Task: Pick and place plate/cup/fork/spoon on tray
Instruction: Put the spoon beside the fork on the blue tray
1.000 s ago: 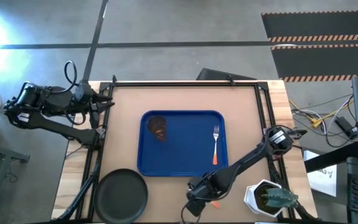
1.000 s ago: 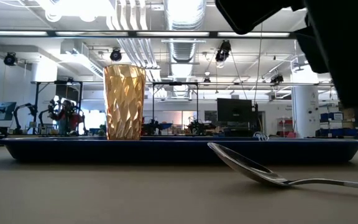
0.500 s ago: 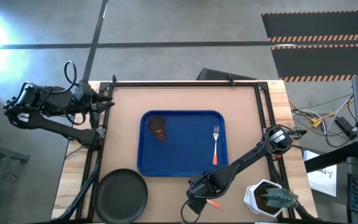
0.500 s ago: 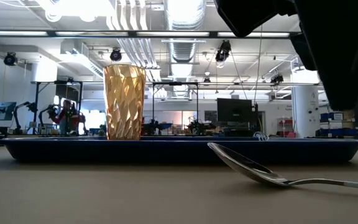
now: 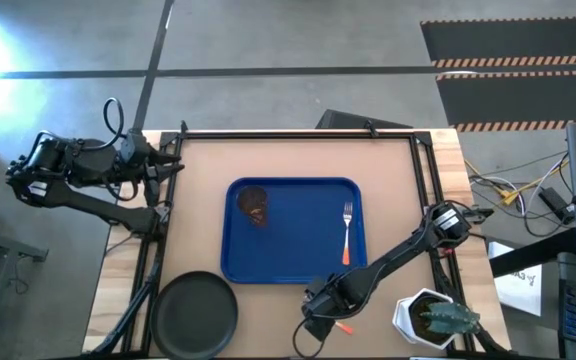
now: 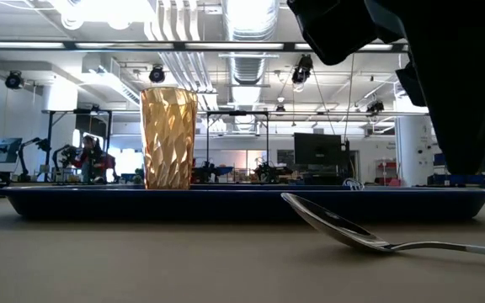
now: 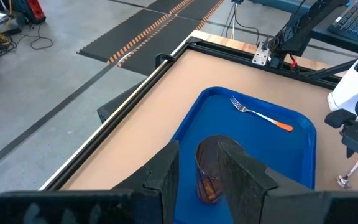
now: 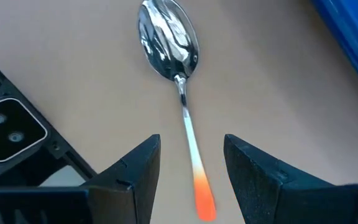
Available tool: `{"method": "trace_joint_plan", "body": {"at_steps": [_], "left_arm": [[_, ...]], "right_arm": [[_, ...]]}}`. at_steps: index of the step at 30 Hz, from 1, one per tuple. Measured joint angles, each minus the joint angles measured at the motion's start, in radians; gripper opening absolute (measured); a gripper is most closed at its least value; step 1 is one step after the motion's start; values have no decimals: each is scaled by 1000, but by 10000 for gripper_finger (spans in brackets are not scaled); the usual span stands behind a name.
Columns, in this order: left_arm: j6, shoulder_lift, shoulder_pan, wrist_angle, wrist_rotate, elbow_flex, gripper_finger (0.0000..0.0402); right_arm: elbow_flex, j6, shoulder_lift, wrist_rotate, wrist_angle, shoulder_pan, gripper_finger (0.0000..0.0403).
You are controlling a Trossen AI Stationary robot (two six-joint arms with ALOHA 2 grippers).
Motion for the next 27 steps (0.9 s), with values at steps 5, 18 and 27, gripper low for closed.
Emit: {"method": "trace_joint_plan", "body": {"at_steps": [5, 18, 27], "left_arm": [[0, 0, 0, 0, 0, 0, 93], [0, -1, 0, 0, 0, 0, 93], [0, 0, 0, 0, 0, 0, 93]], "right_arm": [[-1, 3, 0, 0, 22, 5, 166], [-1, 12, 68, -9, 104, 45, 166], [-1, -32, 70, -1, 86, 43, 166]]}}
